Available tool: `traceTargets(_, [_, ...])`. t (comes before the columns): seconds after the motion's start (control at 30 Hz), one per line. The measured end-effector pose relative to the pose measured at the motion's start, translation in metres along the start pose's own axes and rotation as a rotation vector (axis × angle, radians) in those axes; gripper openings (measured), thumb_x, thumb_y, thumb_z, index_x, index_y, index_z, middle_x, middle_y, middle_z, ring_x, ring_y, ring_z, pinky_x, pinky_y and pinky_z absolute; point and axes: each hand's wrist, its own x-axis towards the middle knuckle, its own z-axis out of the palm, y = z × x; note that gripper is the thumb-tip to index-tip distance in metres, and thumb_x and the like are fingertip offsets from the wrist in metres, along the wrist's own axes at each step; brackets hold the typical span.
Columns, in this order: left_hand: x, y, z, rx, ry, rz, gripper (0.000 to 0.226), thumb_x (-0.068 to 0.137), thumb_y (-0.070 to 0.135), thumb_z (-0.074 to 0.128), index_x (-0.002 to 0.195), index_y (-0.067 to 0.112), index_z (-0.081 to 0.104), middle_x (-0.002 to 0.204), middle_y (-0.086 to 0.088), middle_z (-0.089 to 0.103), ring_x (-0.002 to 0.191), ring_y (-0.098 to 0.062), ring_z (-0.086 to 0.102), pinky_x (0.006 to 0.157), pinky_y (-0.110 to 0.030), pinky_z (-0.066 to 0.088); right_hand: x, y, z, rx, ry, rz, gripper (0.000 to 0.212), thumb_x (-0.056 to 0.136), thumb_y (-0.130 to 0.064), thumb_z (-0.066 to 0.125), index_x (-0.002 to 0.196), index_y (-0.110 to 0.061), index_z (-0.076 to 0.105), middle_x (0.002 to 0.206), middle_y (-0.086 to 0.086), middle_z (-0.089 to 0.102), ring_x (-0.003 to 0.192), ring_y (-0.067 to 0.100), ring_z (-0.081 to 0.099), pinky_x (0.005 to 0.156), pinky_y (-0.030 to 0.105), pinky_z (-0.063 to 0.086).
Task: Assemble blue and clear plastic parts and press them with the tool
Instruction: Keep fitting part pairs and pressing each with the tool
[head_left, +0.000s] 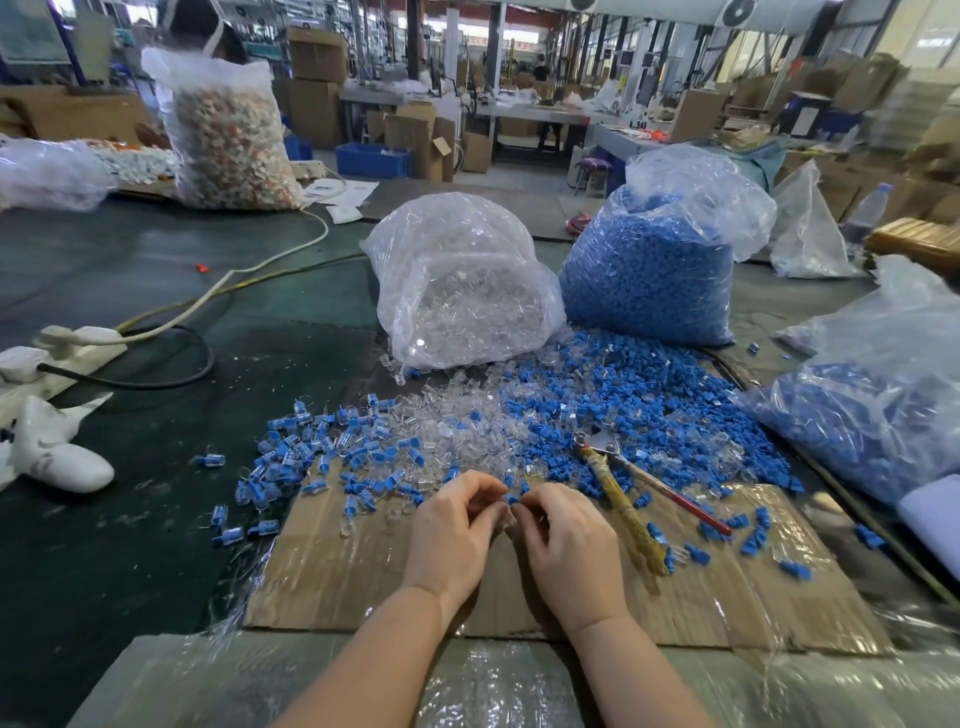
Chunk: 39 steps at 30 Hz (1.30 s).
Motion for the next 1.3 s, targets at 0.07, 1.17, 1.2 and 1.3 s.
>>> traceTargets(0.07, [0.0001,-0.0006,-0.0004,-0.014,-0.002,-0.007,0.027,0.084,0.005,0.063,0.082,0.032,0.06,0.081,0.014,0.065,0.078,0.01,0.059,0.071,-0.006,0.046,0.0003,-0.0012,0.0001,-0.005,-0.003,-0.01,0.01,0.081,-0.012,0.071,0.075,-0.011,0.063,0.073,0.0,0.063,0.069,0.019,0.06,0.06,0.032,0.051])
traceTargets(1.17, [0.0028,0.0017,-0.0015,0.041,0.002,-0.034,0.02,0.084,0.012,0.066,0.077,0.029,0.058,0.074,0.012,0.063,0.068,0.005,0.057,0.064,-0.006,0.045,-0.0003,-0.0015,-0.0003,0.018,-0.029,-0.066,0.006,0.082,-0.008,0.067,0.079,-0.012,0.064,0.077,-0.002,0.064,0.072,0.017,0.06,0.062,0.028,0.05])
traceTargets(1.2, [0.0028,0.0017,-0.0016,0.038,0.005,-0.035,0.02,0.083,0.011,0.066,0.077,0.029,0.058,0.074,0.011,0.063,0.068,0.005,0.057,0.064,-0.006,0.045,-0.0002,-0.0016,-0.0002,0.018,-0.029,-0.069,0.006,0.082,-0.008,0.067,0.079,-0.012,0.064,0.077,-0.002,0.064,0.072,0.017,0.06,0.062,0.028,0.049])
traceTargets(1.3, [0.0027,0.0019,-0.0018,0.042,0.009,-0.033,0.02,0.084,0.011,0.066,0.077,0.029,0.058,0.074,0.012,0.063,0.069,0.004,0.057,0.065,-0.006,0.045,-0.0003,-0.0018,-0.0007,0.011,-0.015,-0.065,0.008,0.078,-0.006,0.069,0.079,-0.012,0.063,0.076,-0.002,0.064,0.072,0.018,0.06,0.062,0.028,0.049])
